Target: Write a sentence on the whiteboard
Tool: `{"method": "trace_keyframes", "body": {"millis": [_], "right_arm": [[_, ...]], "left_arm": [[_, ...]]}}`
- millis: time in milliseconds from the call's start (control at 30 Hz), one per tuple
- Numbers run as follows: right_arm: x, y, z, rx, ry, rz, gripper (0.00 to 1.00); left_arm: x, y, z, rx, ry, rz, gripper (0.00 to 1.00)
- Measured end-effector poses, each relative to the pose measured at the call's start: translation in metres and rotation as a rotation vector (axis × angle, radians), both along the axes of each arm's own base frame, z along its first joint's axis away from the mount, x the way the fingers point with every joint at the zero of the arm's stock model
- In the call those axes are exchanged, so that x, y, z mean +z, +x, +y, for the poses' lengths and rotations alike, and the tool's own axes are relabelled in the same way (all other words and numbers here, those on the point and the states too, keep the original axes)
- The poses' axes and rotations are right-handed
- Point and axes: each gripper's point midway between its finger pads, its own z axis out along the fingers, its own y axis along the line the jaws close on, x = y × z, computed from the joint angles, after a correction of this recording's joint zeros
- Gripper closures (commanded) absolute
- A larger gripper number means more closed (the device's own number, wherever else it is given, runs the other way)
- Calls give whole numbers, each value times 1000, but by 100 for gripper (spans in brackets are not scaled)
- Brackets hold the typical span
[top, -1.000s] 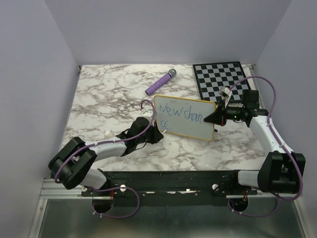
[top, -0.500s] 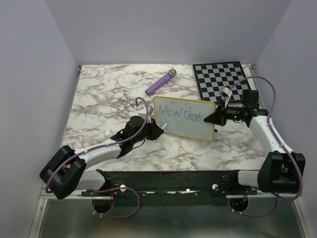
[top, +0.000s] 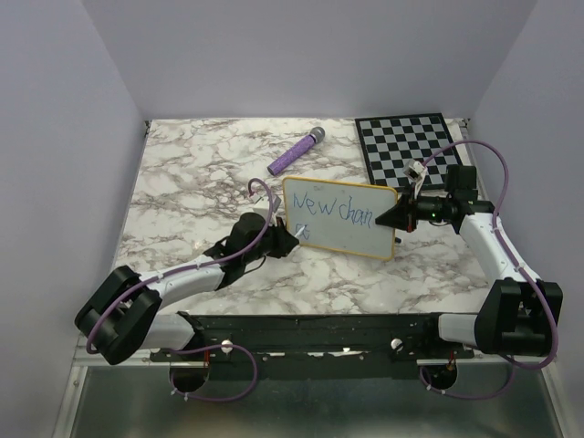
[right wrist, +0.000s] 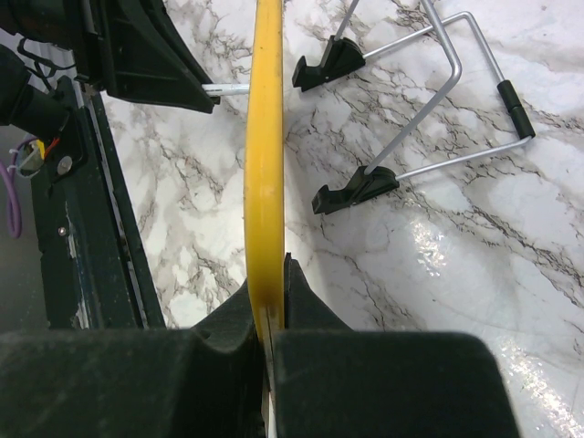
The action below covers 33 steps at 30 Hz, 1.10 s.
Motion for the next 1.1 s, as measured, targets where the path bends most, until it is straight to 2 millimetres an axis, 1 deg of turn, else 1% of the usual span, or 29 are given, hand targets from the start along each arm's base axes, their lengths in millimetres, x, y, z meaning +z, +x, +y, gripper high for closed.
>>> {"method": "trace_keyframes", "body": {"millis": [200, 500, 1100], "right_arm": [[0, 0, 0, 0, 0, 0, 99], [0, 0, 0, 0, 0, 0, 99], [0, 0, 0, -1, 0, 0, 99]], "left_arm": [[-6, 0, 0, 0, 11, 13, 100], [-10, 1, -1, -1, 18, 22, 100], [-9, 2, -2, -1, 17, 20, 100]]}}
